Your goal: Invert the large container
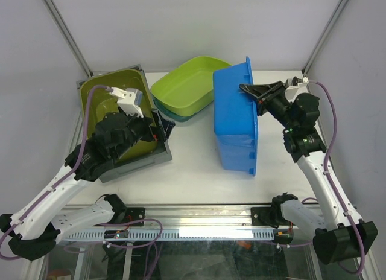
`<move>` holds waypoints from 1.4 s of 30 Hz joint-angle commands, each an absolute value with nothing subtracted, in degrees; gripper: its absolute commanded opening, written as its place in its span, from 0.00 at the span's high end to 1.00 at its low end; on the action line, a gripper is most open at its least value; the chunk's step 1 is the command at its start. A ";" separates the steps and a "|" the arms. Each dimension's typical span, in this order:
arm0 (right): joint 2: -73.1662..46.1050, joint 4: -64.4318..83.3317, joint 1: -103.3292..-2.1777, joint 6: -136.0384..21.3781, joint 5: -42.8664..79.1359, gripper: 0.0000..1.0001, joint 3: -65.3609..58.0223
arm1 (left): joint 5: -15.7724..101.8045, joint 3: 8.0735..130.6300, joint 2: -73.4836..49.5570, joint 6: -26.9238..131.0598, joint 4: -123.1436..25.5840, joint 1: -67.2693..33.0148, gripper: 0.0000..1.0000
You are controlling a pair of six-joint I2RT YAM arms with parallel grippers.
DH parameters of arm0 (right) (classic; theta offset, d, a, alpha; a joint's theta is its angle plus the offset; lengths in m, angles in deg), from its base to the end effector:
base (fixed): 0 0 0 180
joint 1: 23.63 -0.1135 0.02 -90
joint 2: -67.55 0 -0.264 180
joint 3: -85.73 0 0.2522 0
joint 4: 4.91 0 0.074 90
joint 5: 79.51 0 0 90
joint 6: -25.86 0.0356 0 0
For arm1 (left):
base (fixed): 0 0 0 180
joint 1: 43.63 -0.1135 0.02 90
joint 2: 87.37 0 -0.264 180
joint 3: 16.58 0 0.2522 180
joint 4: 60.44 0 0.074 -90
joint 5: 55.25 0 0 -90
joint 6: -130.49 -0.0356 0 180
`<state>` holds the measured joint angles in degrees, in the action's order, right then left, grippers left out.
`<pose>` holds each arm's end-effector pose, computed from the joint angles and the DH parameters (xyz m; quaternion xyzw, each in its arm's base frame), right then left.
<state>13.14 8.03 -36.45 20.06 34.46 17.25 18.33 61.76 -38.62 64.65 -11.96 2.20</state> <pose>0.2089 0.0624 0.3916 0.2791 0.6427 0.6195 0.3538 0.1240 -0.1132 0.4015 0.0698 0.8065 -0.2349 0.5381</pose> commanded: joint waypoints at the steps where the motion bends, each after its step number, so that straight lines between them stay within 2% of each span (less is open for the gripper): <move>1: 12.43 -4.07 -36.11 29.00 40.89 1.00 18.97 | 18.94 63.10 -38.20 63.42 -13.63 2.79 0.01; 12: 12.58 -12.31 -36.57 38.43 41.14 1.00 20.12 | 19.56 64.46 -36.26 63.86 -13.78 2.78 0.01; 19: 16.21 -16.31 -33.76 45.65 41.89 1.00 31.91 | 21.04 64.43 -35.40 64.18 -14.06 2.81 0.01; 26: 22.92 -9.94 -21.72 44.75 48.97 1.00 40.14 | 22.63 64.60 -34.31 63.61 -14.13 2.82 0.01; 29: 24.75 -1.16 -14.25 35.62 59.29 1.00 40.97 | 23.48 64.27 -33.71 63.51 -14.53 2.84 0.01; 30: 25.09 2.15 -11.84 32.61 61.65 0.97 40.92 | 23.91 64.06 -33.49 63.52 -14.84 2.80 0.01; 32: 25.04 9.91 -6.99 25.05 65.59 0.85 40.43 | 24.90 63.67 -33.13 63.60 -15.40 2.79 0.01; 36: 21.94 24.52 -0.45 8.20 68.51 0.54 37.64 | 26.14 62.90 -32.71 63.77 -16.27 2.82 0.01; 39: 18.05 37.56 1.93 -8.31 62.92 0.32 31.83 | 27.41 62.21 -32.32 64.05 -17.08 2.80 0.01; 42: 15.12 47.89 2.82 -19.65 53.31 0.20 24.78 | 28.49 61.41 -31.96 64.79 -17.76 2.87 0.01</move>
<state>16.68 29.74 1.35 3.03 59.14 35.34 25.63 61.91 -32.17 64.50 -13.64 2.20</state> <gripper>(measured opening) 0.746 0.990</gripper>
